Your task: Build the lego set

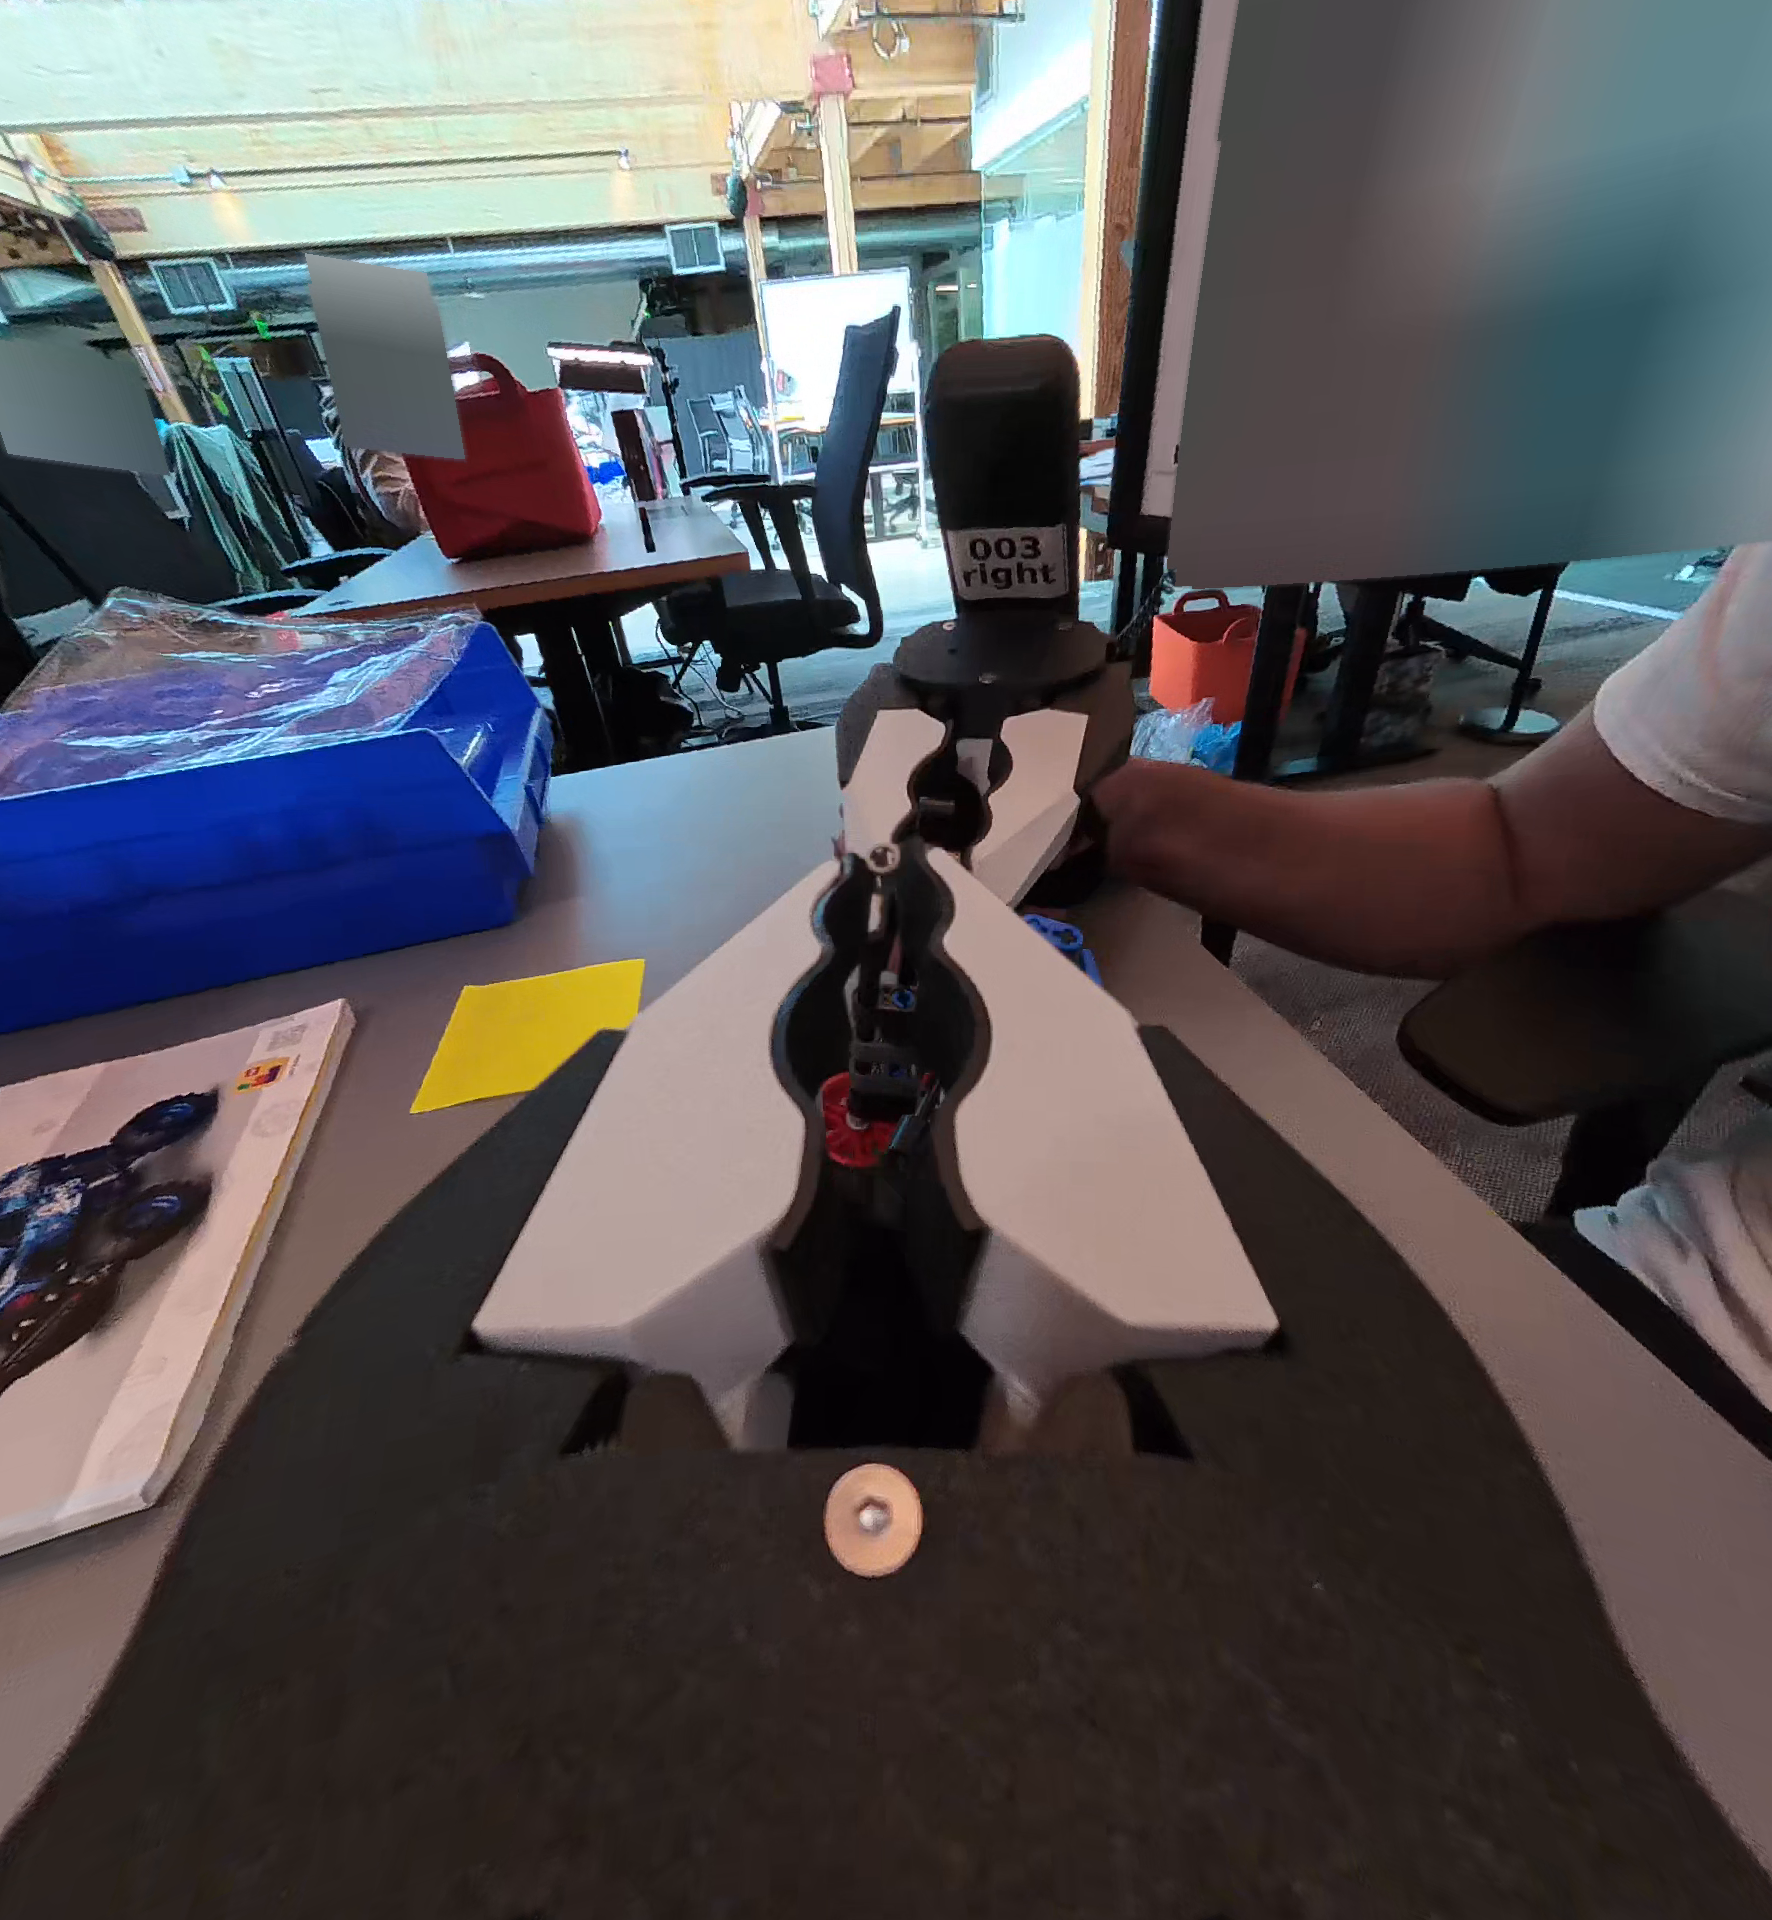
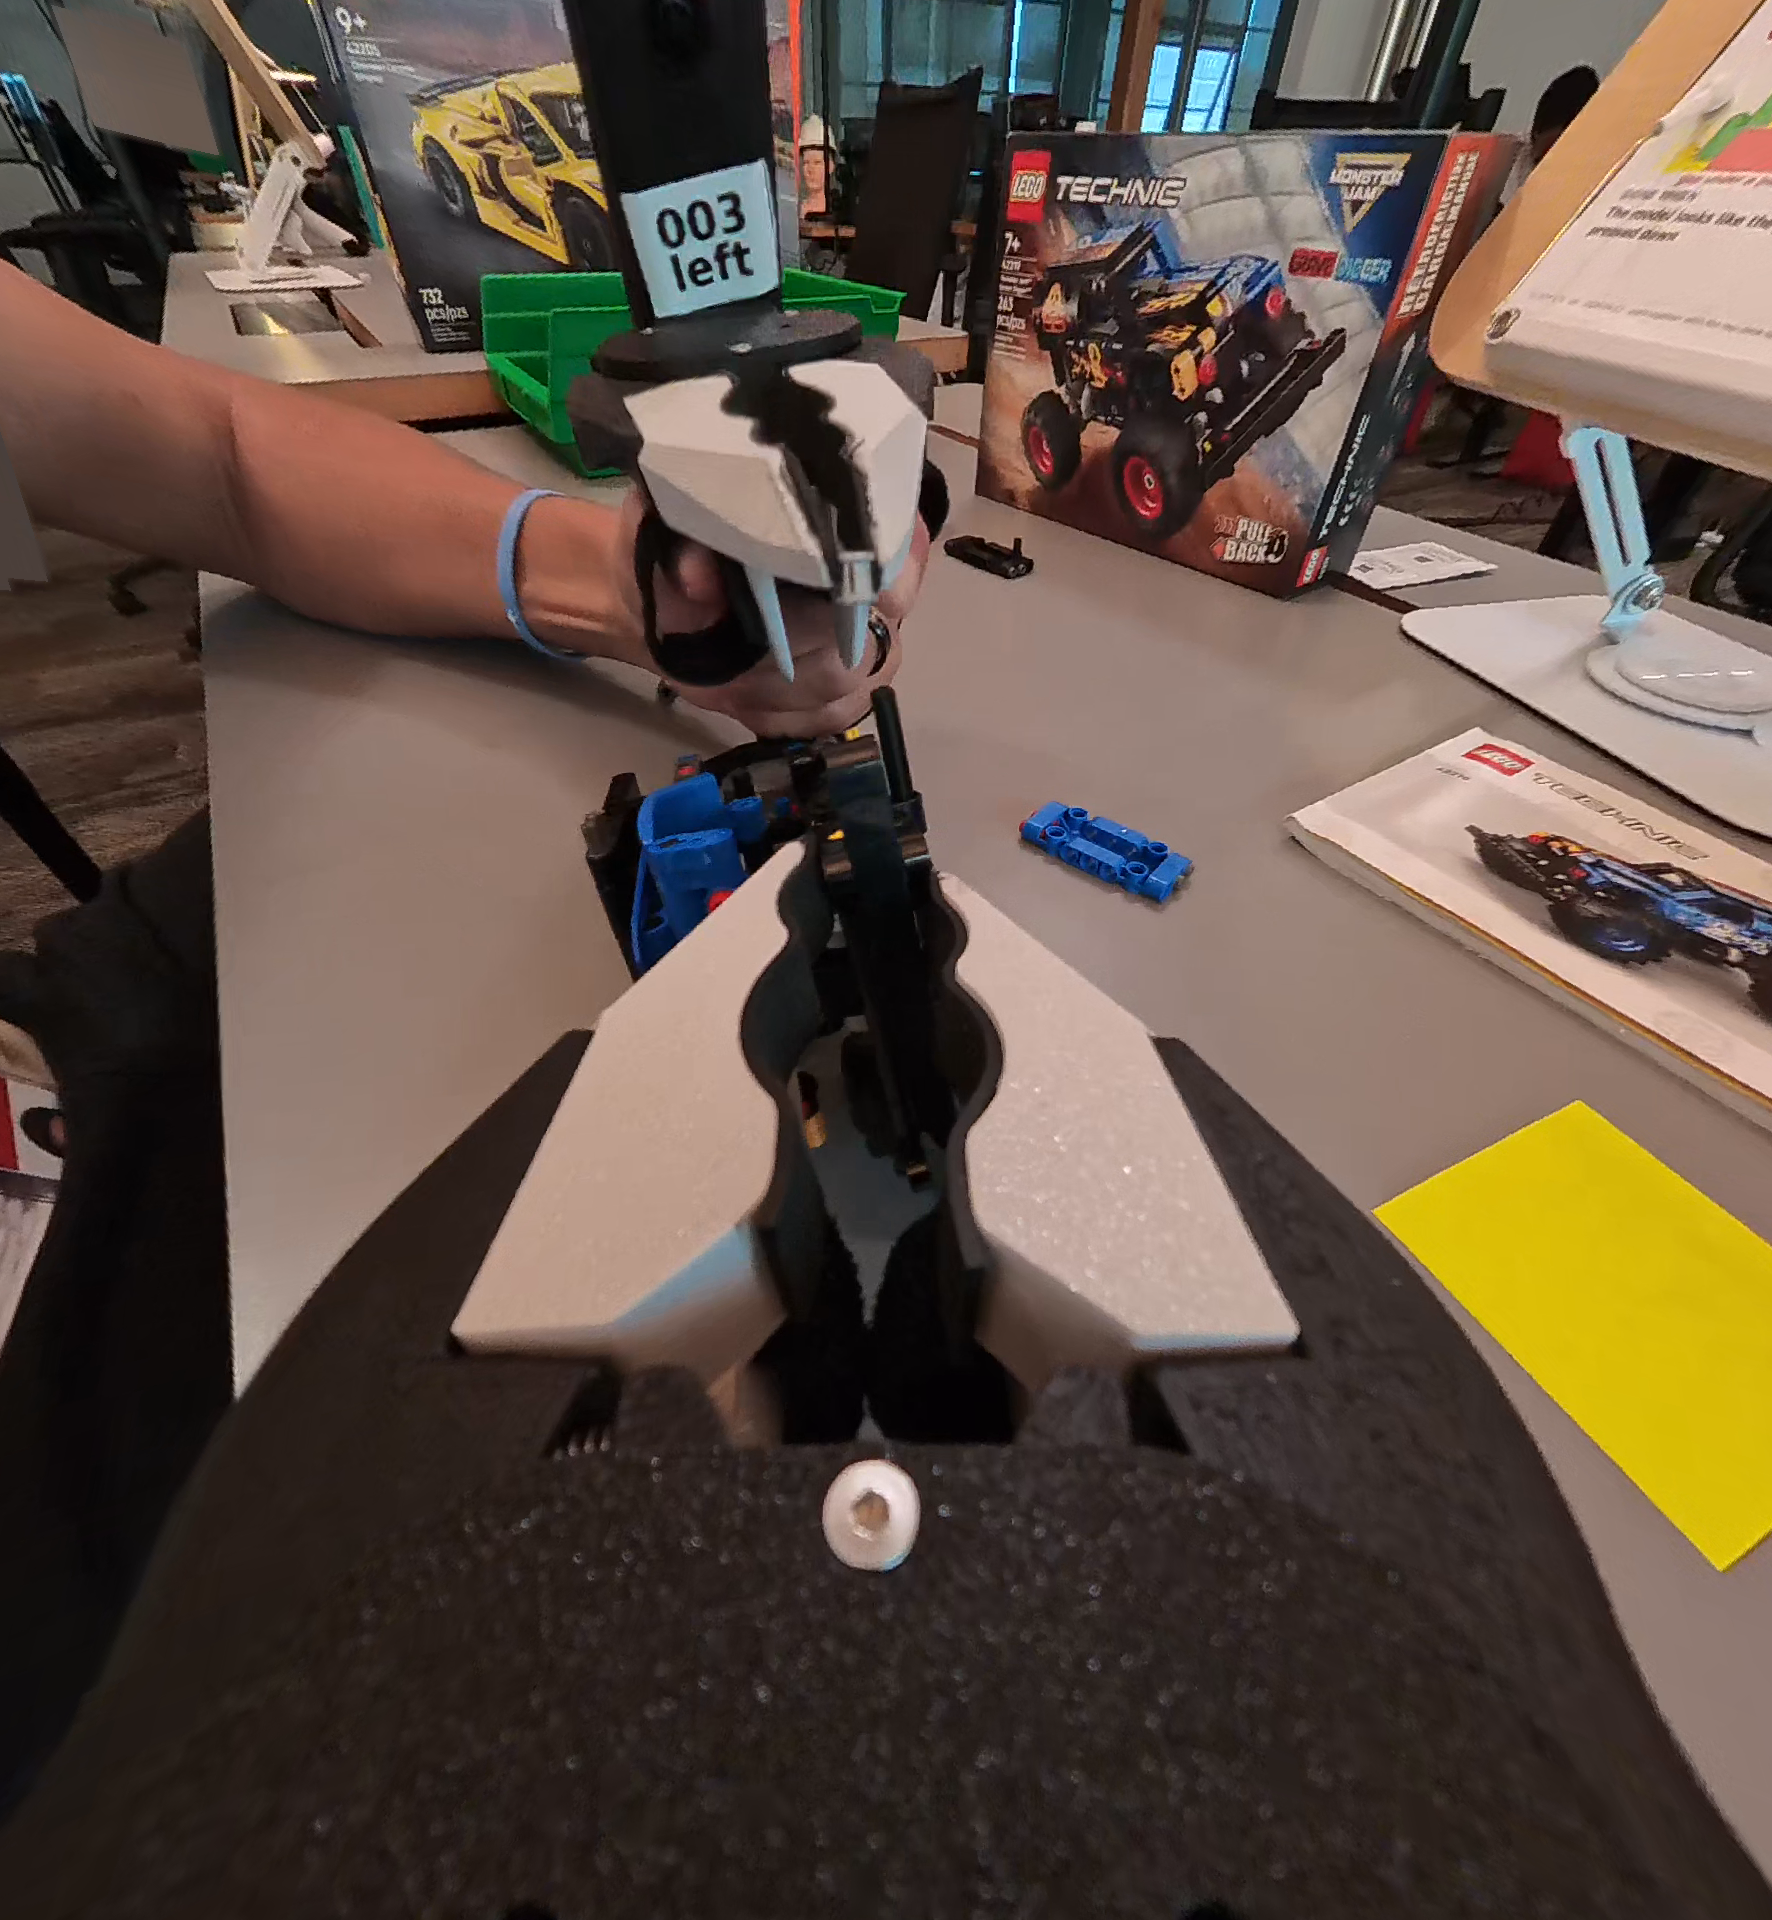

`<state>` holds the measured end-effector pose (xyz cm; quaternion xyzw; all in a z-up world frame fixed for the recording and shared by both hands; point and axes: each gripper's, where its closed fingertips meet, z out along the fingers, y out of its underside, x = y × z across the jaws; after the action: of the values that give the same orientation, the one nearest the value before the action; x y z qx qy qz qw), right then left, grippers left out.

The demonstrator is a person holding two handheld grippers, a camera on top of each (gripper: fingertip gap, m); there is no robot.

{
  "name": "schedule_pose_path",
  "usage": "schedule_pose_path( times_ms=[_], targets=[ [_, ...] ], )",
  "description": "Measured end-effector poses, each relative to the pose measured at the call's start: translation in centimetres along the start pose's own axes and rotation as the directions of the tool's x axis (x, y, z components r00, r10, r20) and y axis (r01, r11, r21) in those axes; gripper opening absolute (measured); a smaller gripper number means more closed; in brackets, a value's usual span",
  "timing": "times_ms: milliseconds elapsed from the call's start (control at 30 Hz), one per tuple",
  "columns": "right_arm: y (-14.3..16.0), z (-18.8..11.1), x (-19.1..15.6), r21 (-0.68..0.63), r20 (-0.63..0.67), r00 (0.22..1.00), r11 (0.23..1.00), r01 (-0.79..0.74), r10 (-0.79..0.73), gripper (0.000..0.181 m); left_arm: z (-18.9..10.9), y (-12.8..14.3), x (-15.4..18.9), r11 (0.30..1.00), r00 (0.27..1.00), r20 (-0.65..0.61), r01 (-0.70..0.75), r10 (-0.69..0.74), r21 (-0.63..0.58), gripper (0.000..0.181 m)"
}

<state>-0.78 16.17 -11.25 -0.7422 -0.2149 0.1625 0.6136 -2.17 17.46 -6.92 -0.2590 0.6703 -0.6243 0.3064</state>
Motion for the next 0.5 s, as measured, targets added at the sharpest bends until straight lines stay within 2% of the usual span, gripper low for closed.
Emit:
schedule_pose_path(
  times_ms=[167,300,400,500],
  targets=[
    [0.0,0.1,0.1,-0.003,0.007,1.000,1.000,-0.014,0.014,0.017,-1.0,-1.7,-2.0,0.999,0.998,0.059,0.036,-0.038,0.037,0.005],
    [0.2,0.2,0.1,-0.018,-0.007,1.000,1.000,0.002,-0.002,0.017,-3.6,-5.1,-4.0,0.999,0.985,0.168,0.023,-0.027,0.027,0.006],
    [0.2,0.1,0.0,-0.015,-0.015,1.000,1.000,0.014,-0.015,0.017,-8.7,-7.6,-5.2,0.998,0.947,0.319,0.058,-0.049,-0.019,0.006],
    [0.0,0.1,0.2,-0.008,-0.038,0.999,1.000,0.028,-0.028,0.017,-16.9,-8.5,-5.5,0.981,0.854,0.516,0.148,-0.062,-0.128,0.005]
  ],
)
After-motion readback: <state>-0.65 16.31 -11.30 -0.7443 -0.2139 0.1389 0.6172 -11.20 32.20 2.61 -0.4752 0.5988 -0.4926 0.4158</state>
